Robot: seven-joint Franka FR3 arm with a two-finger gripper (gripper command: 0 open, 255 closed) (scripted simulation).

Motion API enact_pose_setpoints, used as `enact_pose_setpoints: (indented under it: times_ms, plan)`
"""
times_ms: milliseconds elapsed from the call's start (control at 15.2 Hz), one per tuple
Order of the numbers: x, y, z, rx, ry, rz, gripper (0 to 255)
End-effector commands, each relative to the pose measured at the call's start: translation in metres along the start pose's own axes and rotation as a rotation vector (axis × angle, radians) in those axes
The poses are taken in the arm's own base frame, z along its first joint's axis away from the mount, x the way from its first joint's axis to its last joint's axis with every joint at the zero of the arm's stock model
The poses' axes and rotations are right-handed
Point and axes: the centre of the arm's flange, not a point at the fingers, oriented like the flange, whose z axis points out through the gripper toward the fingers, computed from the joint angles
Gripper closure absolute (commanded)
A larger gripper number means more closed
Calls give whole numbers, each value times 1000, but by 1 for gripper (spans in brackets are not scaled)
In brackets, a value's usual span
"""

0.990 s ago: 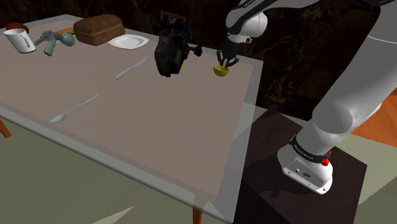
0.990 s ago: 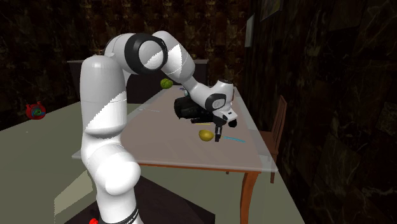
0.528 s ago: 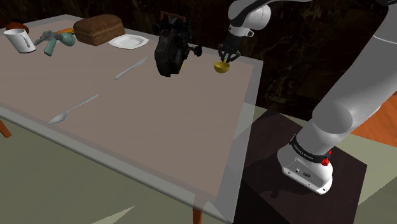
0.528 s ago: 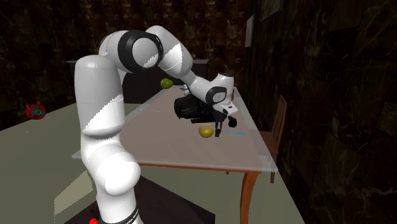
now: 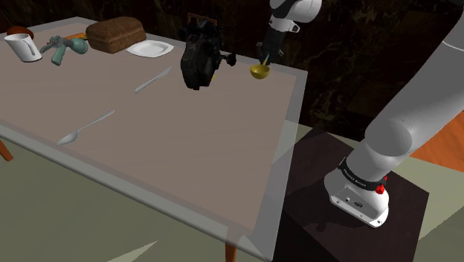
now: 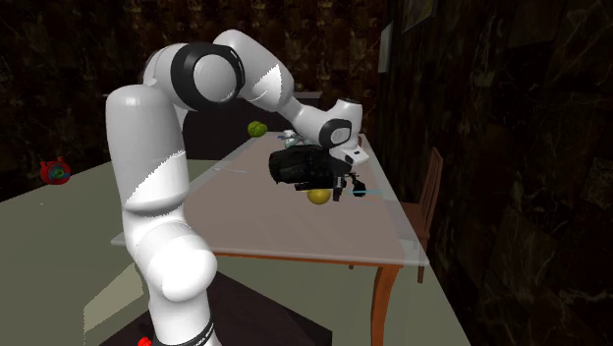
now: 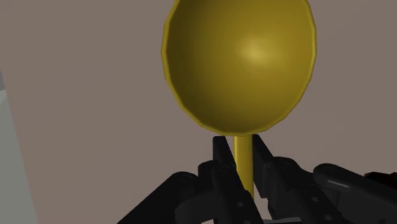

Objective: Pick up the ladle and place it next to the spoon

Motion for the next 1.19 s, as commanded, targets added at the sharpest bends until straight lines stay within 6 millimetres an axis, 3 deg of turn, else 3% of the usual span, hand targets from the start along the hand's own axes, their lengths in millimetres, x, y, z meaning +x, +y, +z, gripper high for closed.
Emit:
enact_pose_setpoints:
  times_ms: [0,528,1122]
  plan:
    - [-2,-1,-11,0,0,0,255]
    - [-5,-8,-51,0,0,0,255]
    - [-108,-65,-33,0,0,0,255]
